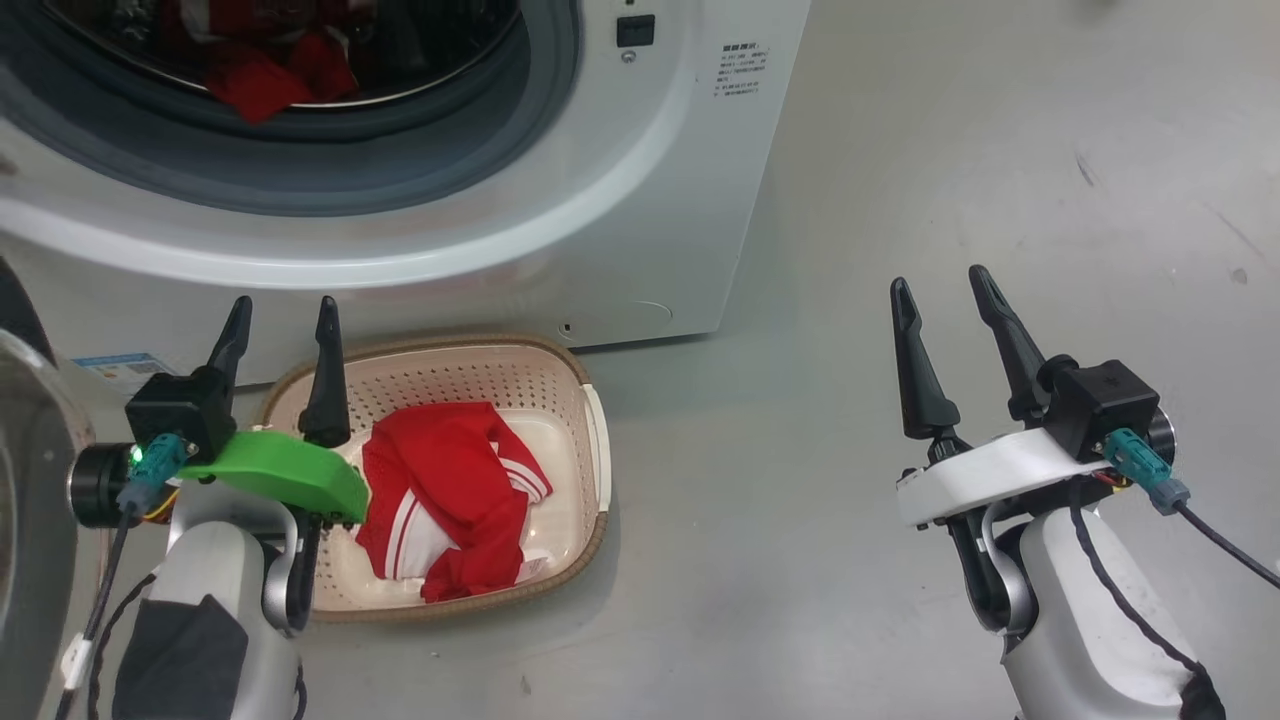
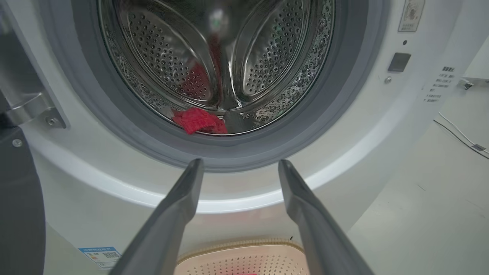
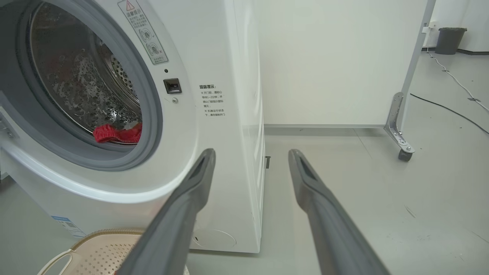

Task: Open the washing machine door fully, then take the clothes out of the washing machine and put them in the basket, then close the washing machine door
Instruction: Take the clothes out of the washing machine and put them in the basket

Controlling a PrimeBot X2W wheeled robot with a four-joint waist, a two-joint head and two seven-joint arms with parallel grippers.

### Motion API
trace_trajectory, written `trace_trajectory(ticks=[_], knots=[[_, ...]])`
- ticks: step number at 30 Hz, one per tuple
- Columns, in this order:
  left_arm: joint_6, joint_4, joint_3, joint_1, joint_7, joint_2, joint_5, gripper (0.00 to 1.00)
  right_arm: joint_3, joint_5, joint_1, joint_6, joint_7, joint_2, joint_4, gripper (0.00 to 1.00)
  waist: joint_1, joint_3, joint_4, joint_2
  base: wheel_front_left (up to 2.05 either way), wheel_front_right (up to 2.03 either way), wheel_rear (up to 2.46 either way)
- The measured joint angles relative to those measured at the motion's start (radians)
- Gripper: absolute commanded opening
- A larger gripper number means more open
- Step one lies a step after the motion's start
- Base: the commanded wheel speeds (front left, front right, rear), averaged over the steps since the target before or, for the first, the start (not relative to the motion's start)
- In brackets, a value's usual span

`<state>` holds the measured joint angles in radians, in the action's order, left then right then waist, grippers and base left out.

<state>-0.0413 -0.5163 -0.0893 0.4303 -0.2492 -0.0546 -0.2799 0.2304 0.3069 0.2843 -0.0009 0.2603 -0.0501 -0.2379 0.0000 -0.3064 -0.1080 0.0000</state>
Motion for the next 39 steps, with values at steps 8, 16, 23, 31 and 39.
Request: trace_trajectory(ticks=[8,16,23,31,39], knots=[[0.018,0.074,-0.007,-0.099,0.0,0.001,0.019,1.0,-0.008,-0.009,-0.058,0.012,0.0,0.0,-0.028,1.0,0.0,0.084,0.035,0.0,0.0,0.0,0.0],[0.036,0.126,-0.012,-0.198,0.0,0.001,0.026,1.0,-0.012,-0.011,-0.099,0.019,0.0,0.001,-0.031,1.0,0.0,0.156,0.055,0.0,0.0,0.0,0.0],[0.05,0.186,-0.016,-0.259,0.0,0.001,0.026,1.0,-0.015,-0.011,-0.133,0.02,0.0,0.001,-0.031,1.0,0.0,0.192,0.059,0.0,0.0,0.0,0.0],[0.063,0.248,-0.022,-0.305,0.016,0.0,0.027,1.0,-0.019,-0.011,-0.14,0.02,0.0,0.001,-0.025,1.0,0.0,0.194,0.054,0.0,0.0,0.0,0.0],[0.073,0.303,-0.03,-0.336,0.039,0.0,0.028,1.0,-0.02,-0.011,-0.15,0.021,0.0,0.001,-0.017,1.0,-0.0001,0.191,0.053,0.0,0.0,0.0,0.0]])
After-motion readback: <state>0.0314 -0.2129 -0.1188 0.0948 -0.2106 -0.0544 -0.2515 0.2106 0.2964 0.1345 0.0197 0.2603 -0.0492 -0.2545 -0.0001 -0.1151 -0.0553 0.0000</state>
